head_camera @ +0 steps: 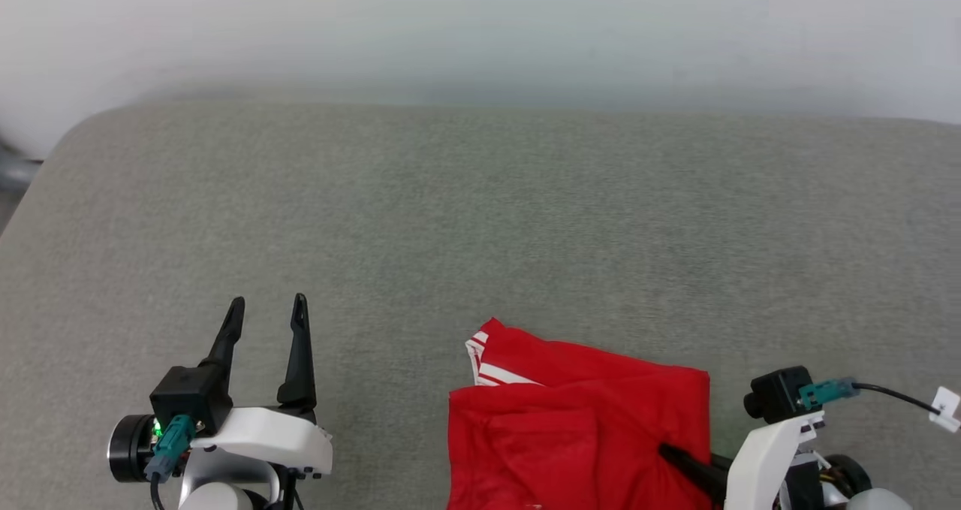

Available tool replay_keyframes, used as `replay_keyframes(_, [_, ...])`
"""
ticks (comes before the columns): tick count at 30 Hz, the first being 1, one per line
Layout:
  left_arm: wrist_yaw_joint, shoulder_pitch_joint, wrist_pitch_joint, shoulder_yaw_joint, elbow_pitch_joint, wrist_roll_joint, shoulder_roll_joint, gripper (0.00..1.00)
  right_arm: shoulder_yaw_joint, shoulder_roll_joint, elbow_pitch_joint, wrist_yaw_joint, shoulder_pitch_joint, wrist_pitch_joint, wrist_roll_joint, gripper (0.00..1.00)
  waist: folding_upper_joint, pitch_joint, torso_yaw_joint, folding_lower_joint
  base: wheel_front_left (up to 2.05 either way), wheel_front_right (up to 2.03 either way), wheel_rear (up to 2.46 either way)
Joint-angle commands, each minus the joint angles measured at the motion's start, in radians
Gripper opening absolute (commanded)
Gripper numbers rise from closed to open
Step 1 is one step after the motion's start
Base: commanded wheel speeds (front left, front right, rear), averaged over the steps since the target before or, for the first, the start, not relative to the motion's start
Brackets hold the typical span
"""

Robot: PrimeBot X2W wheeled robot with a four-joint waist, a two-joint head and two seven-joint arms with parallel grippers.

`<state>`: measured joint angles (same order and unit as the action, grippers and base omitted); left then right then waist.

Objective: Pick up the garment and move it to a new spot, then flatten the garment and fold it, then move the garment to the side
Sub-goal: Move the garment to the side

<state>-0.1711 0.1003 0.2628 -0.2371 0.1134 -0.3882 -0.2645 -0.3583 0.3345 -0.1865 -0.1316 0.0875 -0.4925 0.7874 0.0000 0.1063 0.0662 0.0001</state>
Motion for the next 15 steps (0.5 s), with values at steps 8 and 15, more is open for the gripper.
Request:
replay_keyframes(8, [0.004, -0.034, 0.002, 0.011, -0.028, 0.012, 0.008, 1.00, 0.025, 0.100, 0.038, 0.002, 0.035, -0.048, -0.145, 0.00, 0.0000, -0.037, -0.171, -0.0001, 0.00, 0.00, 0.00])
replay_keyframes(15, [0.009, 0.000, -0.001, 0.003, -0.058, 0.028, -0.003, 1.00, 0.057, 0.126, 0.055, 0.002, 0.115, -0.053, -0.245, 0.00, 0.0000, 0.032, -0.332, -0.0001, 0.00, 0.00, 0.00])
